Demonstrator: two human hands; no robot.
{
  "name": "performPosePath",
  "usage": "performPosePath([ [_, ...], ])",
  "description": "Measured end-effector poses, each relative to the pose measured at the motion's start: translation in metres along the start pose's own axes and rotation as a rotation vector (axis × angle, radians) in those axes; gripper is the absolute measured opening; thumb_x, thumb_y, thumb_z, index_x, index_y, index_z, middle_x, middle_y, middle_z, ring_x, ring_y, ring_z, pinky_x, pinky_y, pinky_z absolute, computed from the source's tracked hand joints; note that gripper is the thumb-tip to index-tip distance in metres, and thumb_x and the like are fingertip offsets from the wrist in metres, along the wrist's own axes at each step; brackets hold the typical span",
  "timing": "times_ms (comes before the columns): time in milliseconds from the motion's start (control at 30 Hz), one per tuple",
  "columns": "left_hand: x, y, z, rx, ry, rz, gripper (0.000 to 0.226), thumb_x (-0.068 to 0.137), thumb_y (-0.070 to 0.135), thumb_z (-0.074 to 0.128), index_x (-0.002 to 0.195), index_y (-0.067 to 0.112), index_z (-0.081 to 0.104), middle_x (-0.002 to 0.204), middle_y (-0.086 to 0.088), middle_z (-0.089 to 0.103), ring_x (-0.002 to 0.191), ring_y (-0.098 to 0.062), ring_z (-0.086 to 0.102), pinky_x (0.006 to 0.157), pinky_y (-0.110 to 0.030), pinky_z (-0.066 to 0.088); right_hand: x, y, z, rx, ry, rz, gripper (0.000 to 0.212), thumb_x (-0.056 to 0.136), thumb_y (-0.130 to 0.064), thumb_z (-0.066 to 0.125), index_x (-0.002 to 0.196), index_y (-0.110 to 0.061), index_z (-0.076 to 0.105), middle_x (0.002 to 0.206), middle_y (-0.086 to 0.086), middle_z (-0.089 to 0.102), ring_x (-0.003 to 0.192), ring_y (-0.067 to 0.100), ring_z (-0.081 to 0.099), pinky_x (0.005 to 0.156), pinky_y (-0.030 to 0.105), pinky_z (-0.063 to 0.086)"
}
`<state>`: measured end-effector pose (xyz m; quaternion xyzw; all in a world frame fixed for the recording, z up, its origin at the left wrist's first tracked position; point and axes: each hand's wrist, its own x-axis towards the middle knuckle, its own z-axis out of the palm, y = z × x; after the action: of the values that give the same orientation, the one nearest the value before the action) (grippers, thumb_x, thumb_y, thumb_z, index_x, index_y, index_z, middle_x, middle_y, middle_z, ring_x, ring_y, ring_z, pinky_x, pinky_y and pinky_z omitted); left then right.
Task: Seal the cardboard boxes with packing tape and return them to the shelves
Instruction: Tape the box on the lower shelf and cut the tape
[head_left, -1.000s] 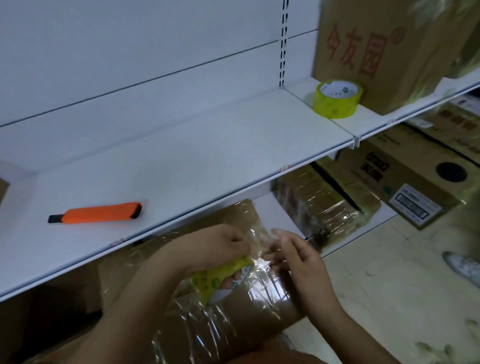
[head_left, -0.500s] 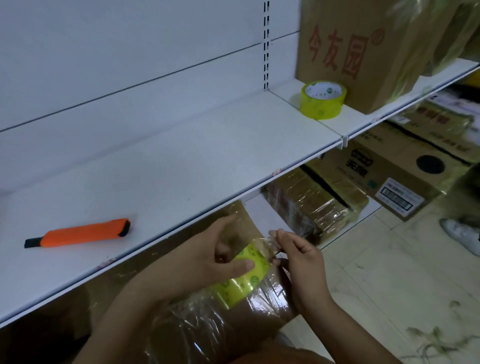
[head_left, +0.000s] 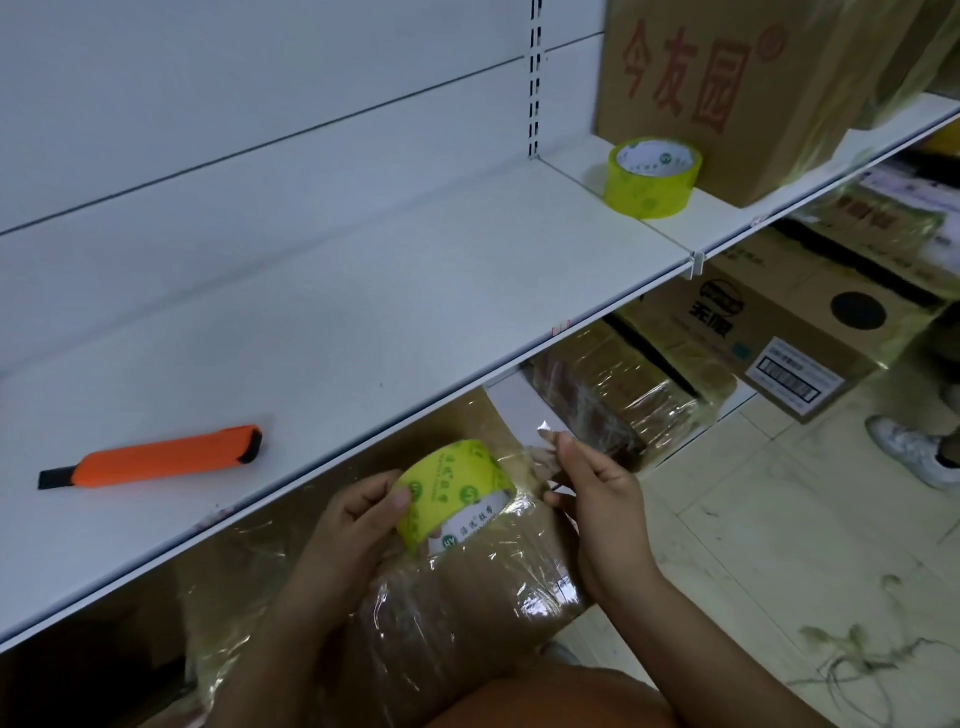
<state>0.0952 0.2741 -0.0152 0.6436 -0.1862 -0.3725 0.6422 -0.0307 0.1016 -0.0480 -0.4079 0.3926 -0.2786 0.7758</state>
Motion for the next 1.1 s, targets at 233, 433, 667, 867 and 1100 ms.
performPosePath([
  [233, -0.005, -0.017, 0.002, 0.005, 0.127, 0.056, 0.078, 0.047, 0.075, 0.083, 0.061, 0.005, 0.051, 0.061, -0.014, 0.042, 0.056, -0.018, 0.039, 0.049, -0.025, 0.033, -0.007, -0.005, 0.004, 0.016, 0.093, -0.052, 0.023, 0.101, -0.023, 0.054, 0.107, -0.012, 0.073, 0.095, 0.007, 0.077, 0.066, 0.012, 0.067, 0.042, 0.017, 0.041],
  [433, -0.013, -0.024, 0.008, 0.032, 0.122, 0.104, 0.06, 0.054, 0.071, 0.082, 0.056, 0.017, 0.056, 0.052, 0.001, 0.043, 0.047, -0.006, 0.04, 0.044, -0.018, 0.033, -0.007, 0.002, -0.006, -0.024, 0.092, -0.033, 0.023, 0.101, -0.02, 0.054, 0.114, -0.014, 0.071, 0.102, -0.001, 0.077, 0.059, 0.001, 0.055, 0.046, 0.01, 0.04],
  [667, -0.022, -0.022, 0.024, 0.062, 0.091, 0.137, 0.031, 0.078, 0.011, 0.058, 0.048, 0.02, 0.058, 0.047, 0.008, 0.044, 0.043, 0.0, 0.039, 0.044, -0.012, 0.033, -0.007, 0.013, -0.016, -0.075, 0.144, 0.016, 0.02, 0.099, -0.016, 0.058, 0.107, -0.01, 0.075, 0.107, -0.001, 0.076, 0.097, 0.004, 0.069, 0.073, 0.013, 0.053],
  [867, -0.028, -0.025, 0.027, 0.034, 0.09, 0.111, 0.024, 0.078, 0.013, 0.06, 0.061, 0.0, 0.048, 0.049, 0.001, 0.045, 0.043, -0.004, 0.042, 0.044, -0.014, 0.038, 0.001, 0.019, -0.018, -0.058, 0.11, 0.3, 0.019, 0.094, -0.016, 0.067, 0.086, -0.004, 0.079, 0.09, 0.018, 0.076, 0.079, 0.027, 0.072, 0.066, 0.027, 0.056],
  [1100, -0.027, -0.025, 0.027, 0.037, 0.07, 0.117, 0.022, 0.076, 0.015, 0.059, 0.061, 0.001, 0.05, 0.051, -0.001, 0.046, 0.044, -0.006, 0.044, 0.045, -0.015, 0.04, 0.018, 0.019, -0.023, -0.33, 0.071, 0.447, 0.022, 0.09, -0.022, 0.07, 0.096, 0.0, 0.073, 0.087, 0.019, 0.075, 0.061, 0.025, 0.069, 0.067, 0.034, 0.058],
])
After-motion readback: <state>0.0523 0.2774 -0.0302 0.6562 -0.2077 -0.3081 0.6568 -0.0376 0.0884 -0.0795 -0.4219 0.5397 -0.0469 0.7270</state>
